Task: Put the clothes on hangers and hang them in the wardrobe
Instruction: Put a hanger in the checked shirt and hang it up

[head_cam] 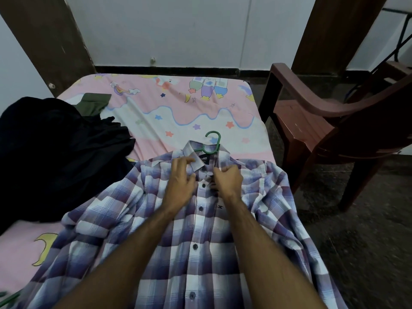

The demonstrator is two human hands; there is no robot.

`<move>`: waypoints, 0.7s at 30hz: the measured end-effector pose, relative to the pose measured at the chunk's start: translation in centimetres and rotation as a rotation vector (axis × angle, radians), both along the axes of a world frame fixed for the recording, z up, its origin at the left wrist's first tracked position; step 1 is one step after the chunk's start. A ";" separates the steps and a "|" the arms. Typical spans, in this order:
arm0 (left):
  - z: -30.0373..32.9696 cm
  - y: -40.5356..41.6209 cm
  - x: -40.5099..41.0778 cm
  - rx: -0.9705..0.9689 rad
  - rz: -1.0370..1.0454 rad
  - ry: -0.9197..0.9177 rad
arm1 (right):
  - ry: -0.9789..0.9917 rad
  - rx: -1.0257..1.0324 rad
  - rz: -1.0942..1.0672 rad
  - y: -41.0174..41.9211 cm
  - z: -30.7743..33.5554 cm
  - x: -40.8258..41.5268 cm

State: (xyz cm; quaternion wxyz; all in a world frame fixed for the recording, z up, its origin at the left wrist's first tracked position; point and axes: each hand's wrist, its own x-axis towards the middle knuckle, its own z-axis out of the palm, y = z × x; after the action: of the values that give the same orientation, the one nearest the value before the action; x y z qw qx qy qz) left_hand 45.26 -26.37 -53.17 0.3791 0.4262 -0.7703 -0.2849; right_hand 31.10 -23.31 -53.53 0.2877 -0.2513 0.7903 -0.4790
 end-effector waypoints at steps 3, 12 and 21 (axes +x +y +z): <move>1.0 -2.7 -0.9 -0.124 -0.101 -0.216 | -0.198 -0.109 0.009 1.1 0.7 -0.4; 2.1 -5.3 -2.5 0.099 -0.121 -0.383 | -0.360 -0.123 0.047 1.6 1.1 -1.0; 2.6 -4.7 -1.7 0.615 0.002 0.096 | -0.375 -0.157 0.116 1.3 0.6 -0.8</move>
State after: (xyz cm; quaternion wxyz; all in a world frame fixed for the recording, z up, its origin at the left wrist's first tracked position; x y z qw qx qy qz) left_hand 43.59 -31.08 -50.60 0.2686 0.5078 -0.6286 -0.5242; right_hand 30.31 -21.99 -52.91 0.4362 -0.2246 0.6673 -0.5603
